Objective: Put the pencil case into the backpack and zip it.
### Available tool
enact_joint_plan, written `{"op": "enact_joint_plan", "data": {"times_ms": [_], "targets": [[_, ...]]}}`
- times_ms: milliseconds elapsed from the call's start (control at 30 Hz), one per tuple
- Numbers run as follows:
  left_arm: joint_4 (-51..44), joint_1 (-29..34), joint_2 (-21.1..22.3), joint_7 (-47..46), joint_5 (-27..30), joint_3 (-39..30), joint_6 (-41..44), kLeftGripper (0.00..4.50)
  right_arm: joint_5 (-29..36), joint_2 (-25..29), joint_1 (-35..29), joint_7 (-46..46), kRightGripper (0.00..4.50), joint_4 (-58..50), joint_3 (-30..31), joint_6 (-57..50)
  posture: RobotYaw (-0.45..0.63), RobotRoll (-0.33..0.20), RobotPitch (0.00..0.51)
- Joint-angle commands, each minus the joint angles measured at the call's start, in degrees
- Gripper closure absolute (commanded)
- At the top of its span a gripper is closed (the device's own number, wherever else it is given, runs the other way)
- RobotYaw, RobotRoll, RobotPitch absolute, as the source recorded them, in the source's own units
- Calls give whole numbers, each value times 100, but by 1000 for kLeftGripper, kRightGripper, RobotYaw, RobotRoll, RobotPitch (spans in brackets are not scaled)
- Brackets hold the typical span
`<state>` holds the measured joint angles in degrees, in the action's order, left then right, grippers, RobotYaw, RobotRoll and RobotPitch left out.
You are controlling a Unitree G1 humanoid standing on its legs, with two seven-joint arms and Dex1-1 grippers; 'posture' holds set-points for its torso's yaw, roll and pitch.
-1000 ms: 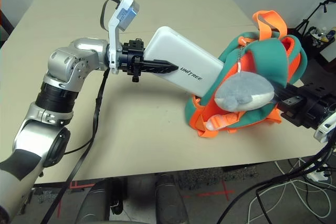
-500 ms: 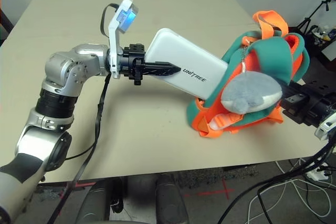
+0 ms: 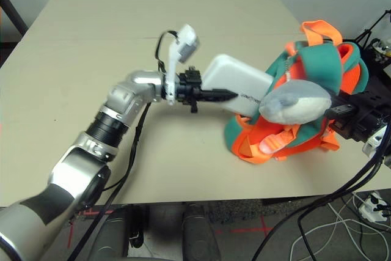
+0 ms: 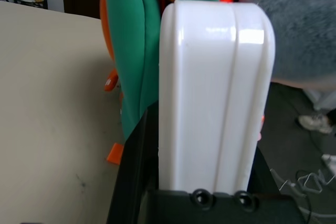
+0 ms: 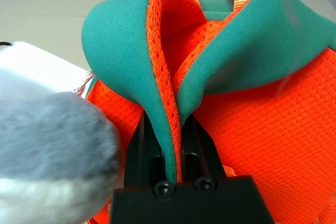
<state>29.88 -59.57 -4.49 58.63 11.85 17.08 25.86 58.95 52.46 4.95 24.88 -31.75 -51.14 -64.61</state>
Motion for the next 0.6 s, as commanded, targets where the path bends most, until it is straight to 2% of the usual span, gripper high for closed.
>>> {"op": "enact_joint_plan", "data": {"times_ms": [33,267,400,500,600], "targets": [[52,284,-627,182,-176,773,108,3087,93,-45,-67,-26,4402,-62,45,146,-270,0,171],[117,240,-787,105,-123,841,191,3087,163,3,-86,-70,4402,-55,71,169,-273,0,172],[-186,91,-563,87,129,511,456,3087,180,71,-86,-57,4402,-22,33,157,-270,0,171],[-545,-104,-340,-2,400,125,792,2137,181,125,-108,-31,4402,6,-4,154,-265,0,169],[-1059,-404,152,-19,736,-401,1160,1077,178,183,-79,-31,4402,52,23,168,-260,0,168]]}}
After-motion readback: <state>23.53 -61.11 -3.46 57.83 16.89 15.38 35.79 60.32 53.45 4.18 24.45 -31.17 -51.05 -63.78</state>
